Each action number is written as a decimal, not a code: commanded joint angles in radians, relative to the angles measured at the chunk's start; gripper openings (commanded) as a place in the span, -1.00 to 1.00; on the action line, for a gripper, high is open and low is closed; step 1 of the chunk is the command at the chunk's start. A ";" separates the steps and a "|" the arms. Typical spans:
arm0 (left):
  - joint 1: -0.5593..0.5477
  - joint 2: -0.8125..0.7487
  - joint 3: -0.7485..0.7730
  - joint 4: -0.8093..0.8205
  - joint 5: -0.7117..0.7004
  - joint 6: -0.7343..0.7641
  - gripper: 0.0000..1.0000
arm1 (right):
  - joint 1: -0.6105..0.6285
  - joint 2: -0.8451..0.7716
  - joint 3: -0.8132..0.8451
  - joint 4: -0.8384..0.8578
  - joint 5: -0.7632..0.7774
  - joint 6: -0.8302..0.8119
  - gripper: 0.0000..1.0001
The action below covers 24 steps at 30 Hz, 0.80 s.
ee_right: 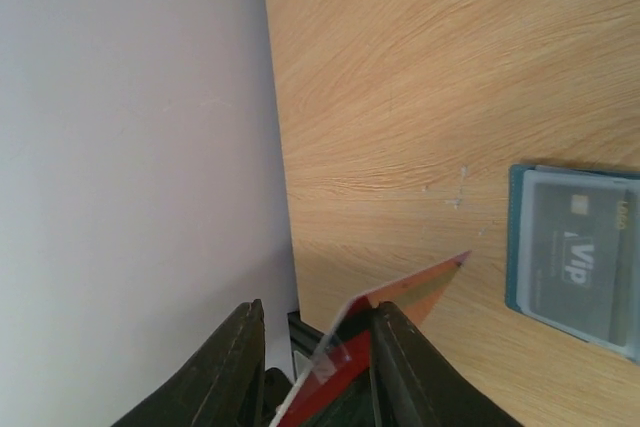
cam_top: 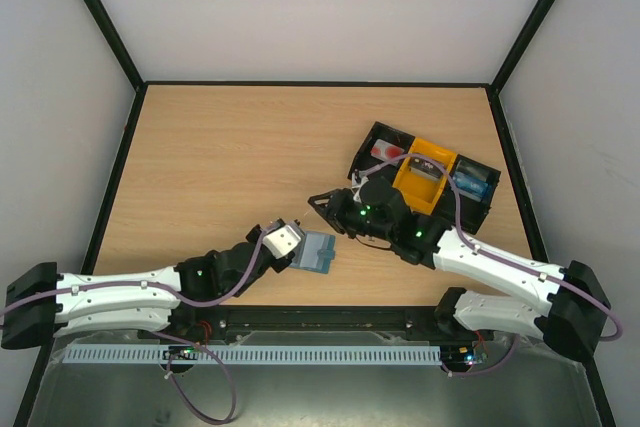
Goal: Take the credit cards out of the card holder
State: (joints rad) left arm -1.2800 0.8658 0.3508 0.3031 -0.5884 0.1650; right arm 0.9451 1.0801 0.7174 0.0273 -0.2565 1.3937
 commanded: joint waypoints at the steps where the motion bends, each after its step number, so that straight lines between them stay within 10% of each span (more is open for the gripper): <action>1: -0.013 0.001 0.014 0.031 -0.031 0.023 -0.95 | 0.006 0.017 -0.032 0.010 -0.003 -0.014 -0.42; 9: -0.016 0.004 0.011 0.026 -0.065 0.006 -0.90 | 0.005 0.019 -0.039 0.010 0.024 -0.058 -0.96; 21: -0.005 -0.116 0.003 -0.045 0.020 -0.241 0.86 | 0.006 -0.151 -0.197 0.139 0.205 -0.232 -0.96; 24: 0.008 -0.124 0.019 -0.079 0.056 -0.286 1.00 | 0.006 -0.200 -0.212 0.140 0.256 -0.309 -0.96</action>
State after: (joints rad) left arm -1.2846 0.7574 0.3481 0.2604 -0.5827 -0.0185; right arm 0.9451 0.9455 0.5228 0.1059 -0.1116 1.2076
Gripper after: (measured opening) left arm 0.987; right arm 0.022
